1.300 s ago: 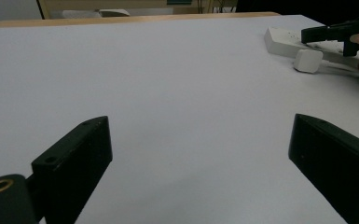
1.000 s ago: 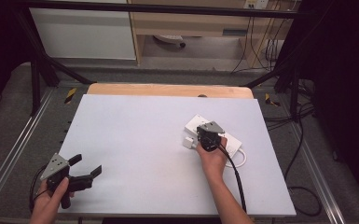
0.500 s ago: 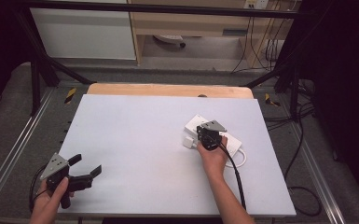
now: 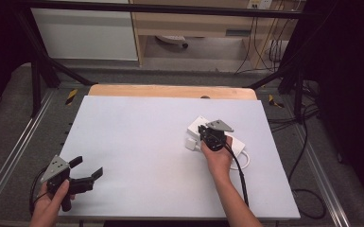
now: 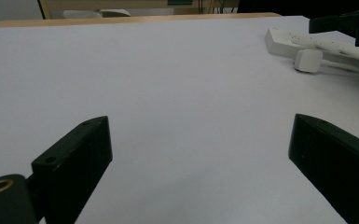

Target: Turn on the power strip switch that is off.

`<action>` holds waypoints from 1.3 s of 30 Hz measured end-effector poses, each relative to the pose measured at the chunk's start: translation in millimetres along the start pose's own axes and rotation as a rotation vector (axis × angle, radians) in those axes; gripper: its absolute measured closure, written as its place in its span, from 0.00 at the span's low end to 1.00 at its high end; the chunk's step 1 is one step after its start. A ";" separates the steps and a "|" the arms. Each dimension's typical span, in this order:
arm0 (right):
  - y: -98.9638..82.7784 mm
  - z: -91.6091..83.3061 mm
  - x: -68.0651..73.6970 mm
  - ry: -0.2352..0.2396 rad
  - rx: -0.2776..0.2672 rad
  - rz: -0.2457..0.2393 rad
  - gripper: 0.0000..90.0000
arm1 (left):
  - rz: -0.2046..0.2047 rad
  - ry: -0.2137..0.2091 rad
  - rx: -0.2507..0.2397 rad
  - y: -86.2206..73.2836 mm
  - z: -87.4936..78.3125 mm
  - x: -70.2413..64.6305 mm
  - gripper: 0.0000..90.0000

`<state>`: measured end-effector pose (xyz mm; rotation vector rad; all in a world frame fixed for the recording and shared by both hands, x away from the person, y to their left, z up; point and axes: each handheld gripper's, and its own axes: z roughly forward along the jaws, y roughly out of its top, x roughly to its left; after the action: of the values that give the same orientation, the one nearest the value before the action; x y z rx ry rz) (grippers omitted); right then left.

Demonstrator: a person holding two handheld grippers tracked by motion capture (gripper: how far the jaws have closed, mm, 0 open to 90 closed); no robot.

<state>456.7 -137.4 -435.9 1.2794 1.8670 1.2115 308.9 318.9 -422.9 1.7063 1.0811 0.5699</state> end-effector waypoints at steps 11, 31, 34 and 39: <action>4.8 -4.8 -2.3 0.032 0.003 0.023 0.73 | 0.002 0.001 0.002 -0.2 -0.1 0.0 0.07; 19.7 -12.0 -5.9 0.084 0.061 0.032 0.15 | 0.003 0.001 0.004 -0.3 -0.3 -0.2 0.07; 21.2 -14.4 -6.4 0.088 0.068 0.029 0.11 | 0.005 0.001 0.006 -0.3 -0.3 -0.3 0.07; 24.4 -18.9 -7.8 0.104 0.064 0.024 0.07 | 0.003 0.003 0.006 -0.4 -0.2 -0.2 0.07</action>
<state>454.1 -148.2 -406.0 1.2991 1.9839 1.2614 308.4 318.9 -423.2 1.7126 1.0835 0.5719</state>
